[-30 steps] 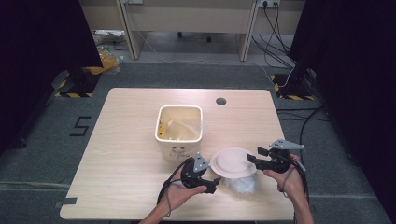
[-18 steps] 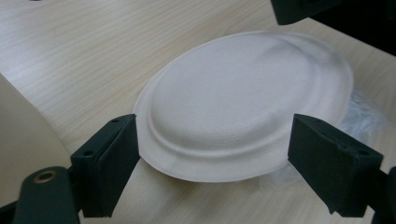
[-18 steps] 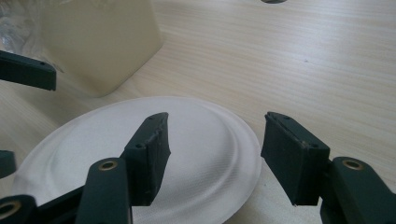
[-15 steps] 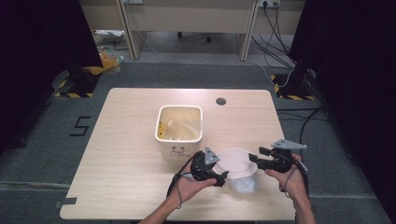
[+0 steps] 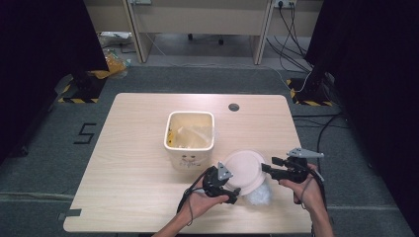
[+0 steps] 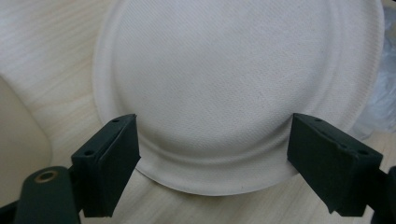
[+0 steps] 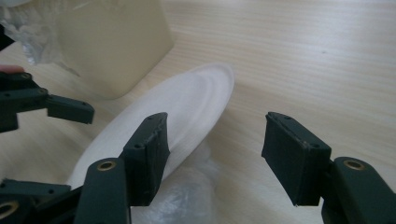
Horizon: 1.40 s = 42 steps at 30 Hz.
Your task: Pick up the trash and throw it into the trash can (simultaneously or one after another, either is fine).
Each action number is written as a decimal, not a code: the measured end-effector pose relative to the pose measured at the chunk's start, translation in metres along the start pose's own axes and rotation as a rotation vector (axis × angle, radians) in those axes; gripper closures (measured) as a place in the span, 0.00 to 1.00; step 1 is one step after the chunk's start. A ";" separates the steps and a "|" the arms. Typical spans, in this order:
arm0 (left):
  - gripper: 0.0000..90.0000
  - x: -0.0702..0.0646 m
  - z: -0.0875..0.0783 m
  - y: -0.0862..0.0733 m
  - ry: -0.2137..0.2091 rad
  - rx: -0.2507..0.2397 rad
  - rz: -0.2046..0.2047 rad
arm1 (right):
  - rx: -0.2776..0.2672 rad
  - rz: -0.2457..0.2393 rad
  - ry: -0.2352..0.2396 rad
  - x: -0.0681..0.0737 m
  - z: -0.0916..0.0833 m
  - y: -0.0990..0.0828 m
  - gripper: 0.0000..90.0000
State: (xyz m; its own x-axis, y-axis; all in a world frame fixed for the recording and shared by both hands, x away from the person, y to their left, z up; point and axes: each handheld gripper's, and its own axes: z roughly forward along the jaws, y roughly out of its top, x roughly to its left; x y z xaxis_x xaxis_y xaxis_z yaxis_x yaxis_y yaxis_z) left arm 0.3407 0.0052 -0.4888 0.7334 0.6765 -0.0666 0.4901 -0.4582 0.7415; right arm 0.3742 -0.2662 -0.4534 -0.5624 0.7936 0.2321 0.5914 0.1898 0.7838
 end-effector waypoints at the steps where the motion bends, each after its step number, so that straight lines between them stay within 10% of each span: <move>1: 0.18 -0.001 0.002 -0.002 -0.007 0.002 -0.004 | 0.004 0.010 0.013 0.000 0.002 -0.001 0.45; 27: 0.19 -0.006 0.002 -0.011 -0.037 -0.009 -0.003 | 0.001 0.043 0.213 0.023 0.012 -0.001 0.66; 42: 0.19 0.029 -0.048 -0.056 -0.013 -0.033 -0.052 | -0.077 0.078 0.418 0.037 0.004 0.006 0.87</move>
State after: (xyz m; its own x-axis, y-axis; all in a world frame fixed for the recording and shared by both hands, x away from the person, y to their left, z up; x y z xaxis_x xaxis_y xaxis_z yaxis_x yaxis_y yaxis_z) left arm 0.3119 0.0780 -0.4997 0.7133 0.6915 -0.1141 0.5123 -0.4033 0.7582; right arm 0.3594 -0.2330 -0.4423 -0.7130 0.4985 0.4931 0.6052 0.0824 0.7918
